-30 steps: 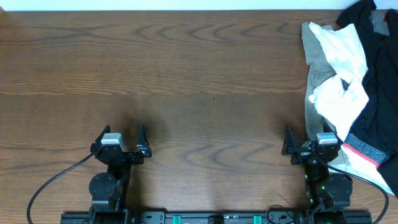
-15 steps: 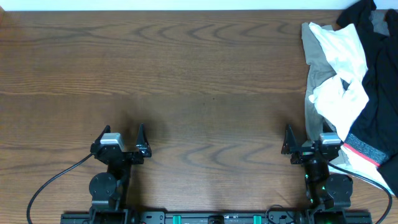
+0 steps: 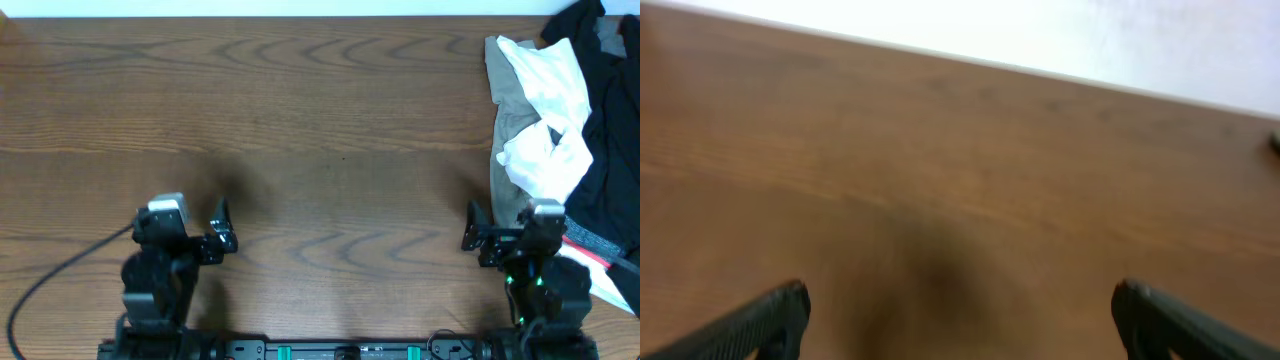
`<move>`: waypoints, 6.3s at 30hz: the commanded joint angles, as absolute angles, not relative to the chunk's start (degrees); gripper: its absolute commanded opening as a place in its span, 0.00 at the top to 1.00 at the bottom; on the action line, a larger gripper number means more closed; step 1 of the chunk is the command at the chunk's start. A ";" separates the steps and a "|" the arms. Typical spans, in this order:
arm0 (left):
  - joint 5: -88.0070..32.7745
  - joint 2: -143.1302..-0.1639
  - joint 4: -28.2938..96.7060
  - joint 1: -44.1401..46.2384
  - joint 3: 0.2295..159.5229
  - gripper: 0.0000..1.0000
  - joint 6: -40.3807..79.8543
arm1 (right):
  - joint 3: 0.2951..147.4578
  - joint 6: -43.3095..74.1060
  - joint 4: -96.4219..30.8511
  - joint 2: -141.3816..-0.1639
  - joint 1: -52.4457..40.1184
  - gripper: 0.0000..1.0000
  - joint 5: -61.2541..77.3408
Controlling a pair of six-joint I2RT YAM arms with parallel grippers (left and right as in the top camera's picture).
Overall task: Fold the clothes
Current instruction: 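Reach the right gripper into the clothes pile and grasp the black polo, then drag the black polo leftward onto the open table with the right gripper, then grasp the polo's left side with the left gripper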
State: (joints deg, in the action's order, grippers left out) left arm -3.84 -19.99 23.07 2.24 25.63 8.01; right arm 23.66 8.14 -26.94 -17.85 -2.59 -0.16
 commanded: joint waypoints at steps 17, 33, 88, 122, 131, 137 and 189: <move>-4.05 -41.69 44.77 1.89 51.03 0.02 9.80 | 59.88 6.07 -51.44 -61.71 -0.93 0.01 -12.60; -4.05 -41.69 45.04 1.89 51.03 0.02 10.26 | 59.94 6.81 -40.62 -78.65 36.88 0.07 -18.11; -4.05 -41.85 46.24 1.89 51.03 0.02 10.44 | 60.53 2.04 -27.22 -94.26 37.78 0.99 -3.05; -4.05 -41.85 46.24 1.89 51.03 0.02 10.41 | 65.60 2.74 -39.46 -70.11 -21.50 0.99 6.46; -4.05 -41.85 46.24 1.89 51.03 0.02 10.41 | 65.60 3.20 -27.94 -81.41 -32.64 0.99 6.48; -4.05 -41.85 46.26 1.89 51.00 0.02 10.44 | 65.60 6.72 -14.26 -90.67 -38.54 0.99 6.48; -28.01 -96.44 16.86 27.07 50.81 0.75 19.84 | 70.54 7.79 -40.97 -78.26 -24.27 0.01 -13.08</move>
State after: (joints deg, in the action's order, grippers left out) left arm -27.07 -94.00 18.94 24.71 49.98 18.70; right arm 70.35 8.27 -40.62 -78.74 -24.75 -12.67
